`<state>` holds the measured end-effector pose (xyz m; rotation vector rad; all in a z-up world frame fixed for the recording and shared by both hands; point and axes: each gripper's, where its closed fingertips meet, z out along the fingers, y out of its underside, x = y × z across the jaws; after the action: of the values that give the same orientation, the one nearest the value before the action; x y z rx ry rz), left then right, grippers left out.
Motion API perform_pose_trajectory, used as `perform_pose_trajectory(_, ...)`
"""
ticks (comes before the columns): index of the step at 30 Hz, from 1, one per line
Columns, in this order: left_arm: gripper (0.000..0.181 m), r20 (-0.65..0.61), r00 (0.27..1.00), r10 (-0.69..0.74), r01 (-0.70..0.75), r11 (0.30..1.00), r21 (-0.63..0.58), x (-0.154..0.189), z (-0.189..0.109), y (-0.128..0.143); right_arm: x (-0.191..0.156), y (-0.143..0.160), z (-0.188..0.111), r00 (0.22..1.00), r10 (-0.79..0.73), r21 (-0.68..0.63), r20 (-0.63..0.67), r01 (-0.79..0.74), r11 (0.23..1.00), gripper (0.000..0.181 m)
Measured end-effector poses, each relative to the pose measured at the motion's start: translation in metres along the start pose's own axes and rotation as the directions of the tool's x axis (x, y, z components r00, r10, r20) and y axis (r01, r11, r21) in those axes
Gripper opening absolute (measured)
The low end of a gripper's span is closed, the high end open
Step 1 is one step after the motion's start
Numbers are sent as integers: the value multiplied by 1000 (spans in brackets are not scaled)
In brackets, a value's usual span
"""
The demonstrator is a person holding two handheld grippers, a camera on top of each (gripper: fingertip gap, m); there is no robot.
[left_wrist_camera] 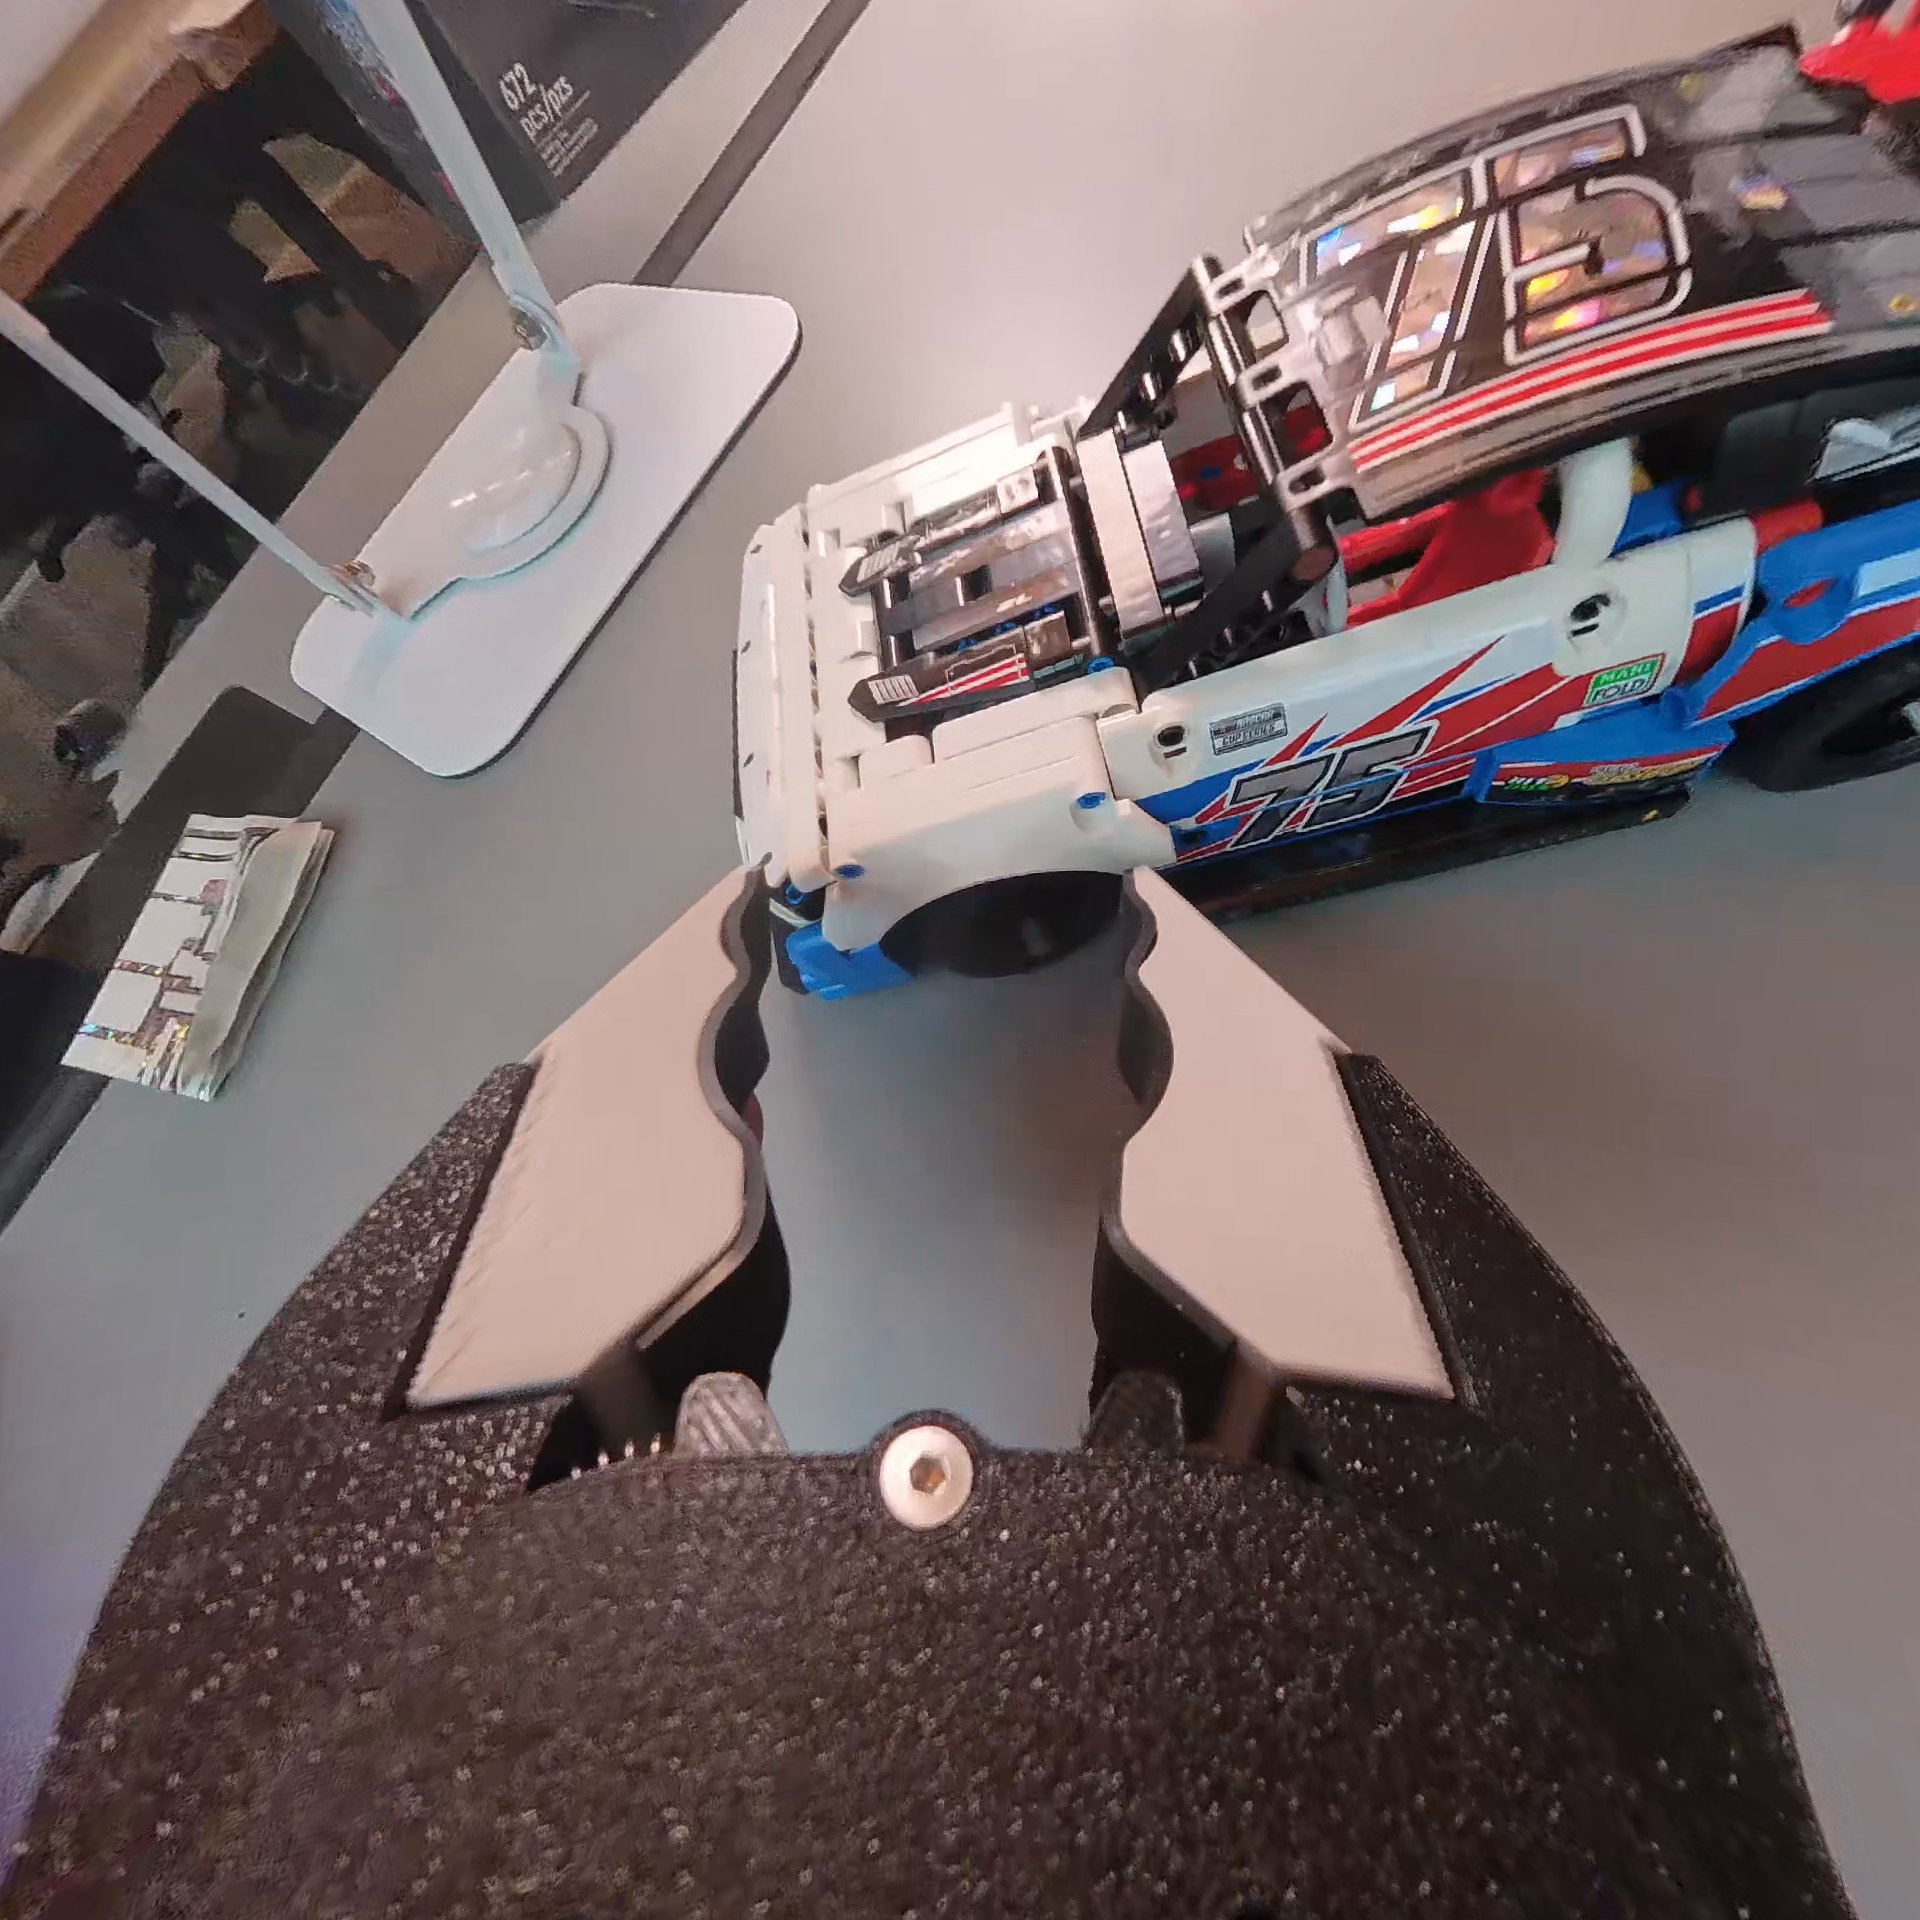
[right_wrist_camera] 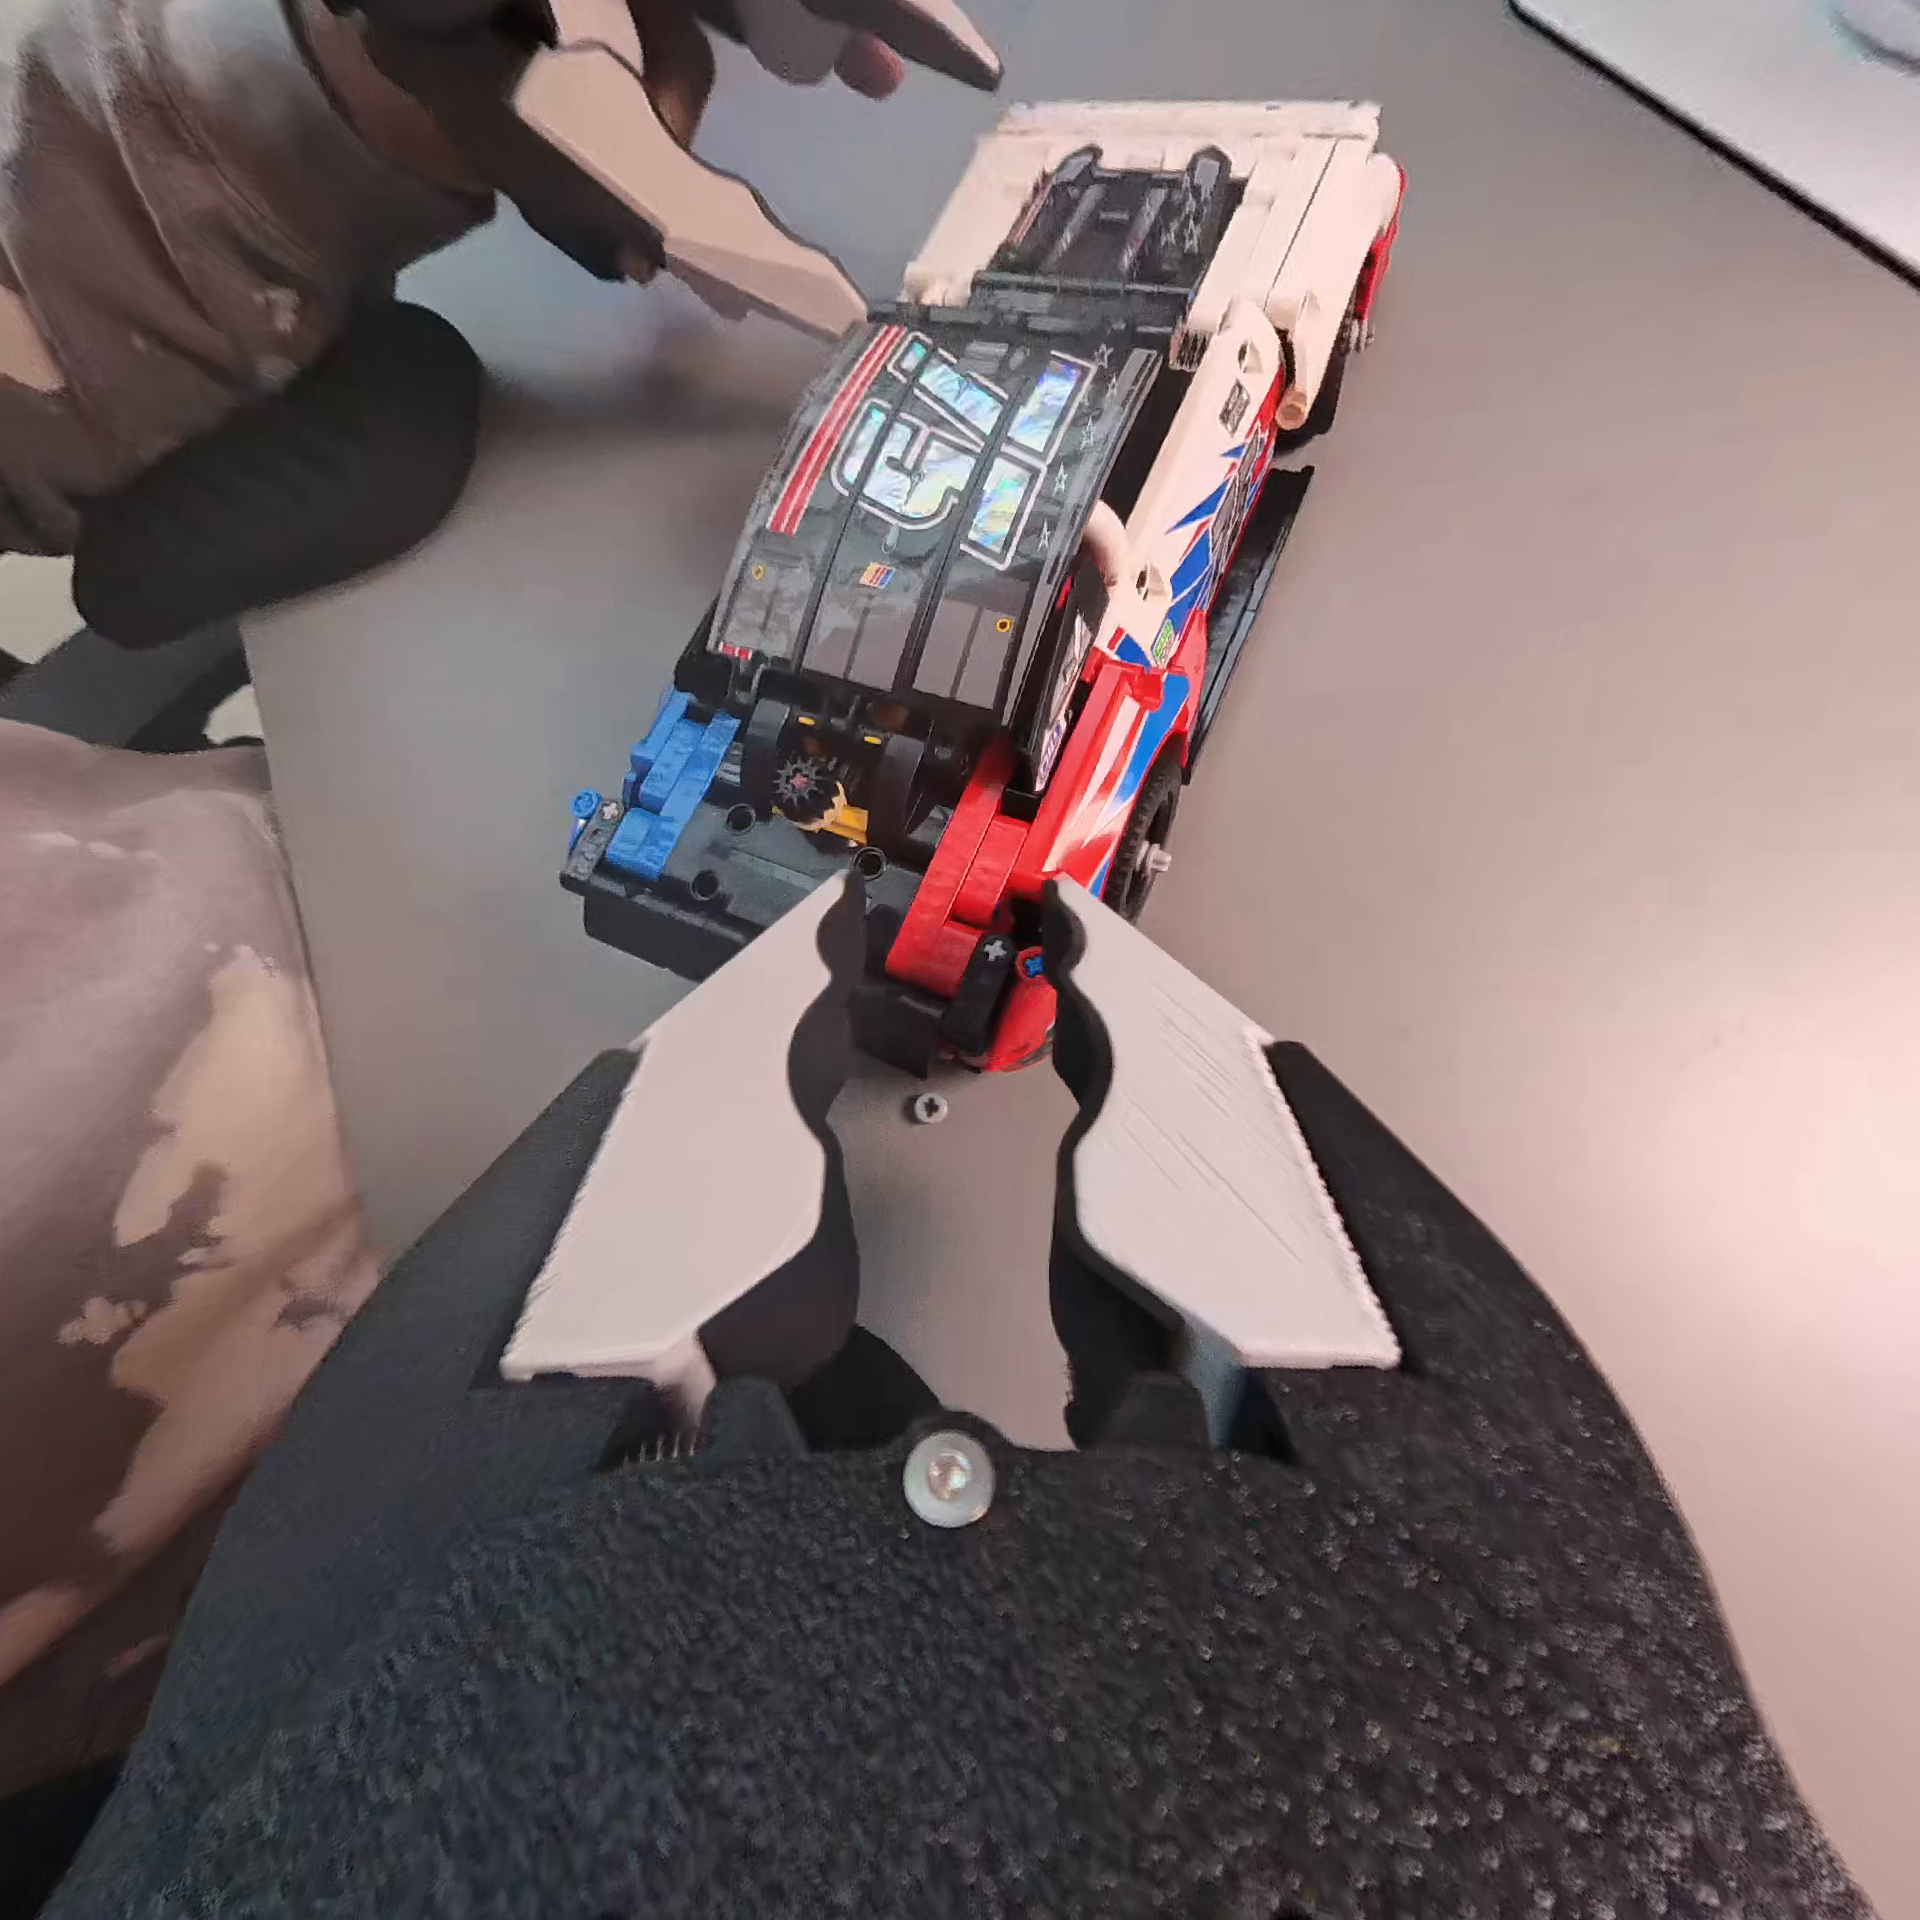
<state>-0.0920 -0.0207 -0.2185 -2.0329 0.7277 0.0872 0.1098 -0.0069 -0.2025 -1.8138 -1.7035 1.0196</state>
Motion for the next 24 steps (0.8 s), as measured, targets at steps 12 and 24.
perform_pose_trajectory(12,34,-364,819,-443,517,845,134,93,-44,-69,18,-58,23,959,71,-5,274,-72,997,46)
perform_pose_trajectory(24,34,-440,685,-580,674,734,82,98,-49,-62,-3,-71,48,838,179,-131,515,-129,983,12)
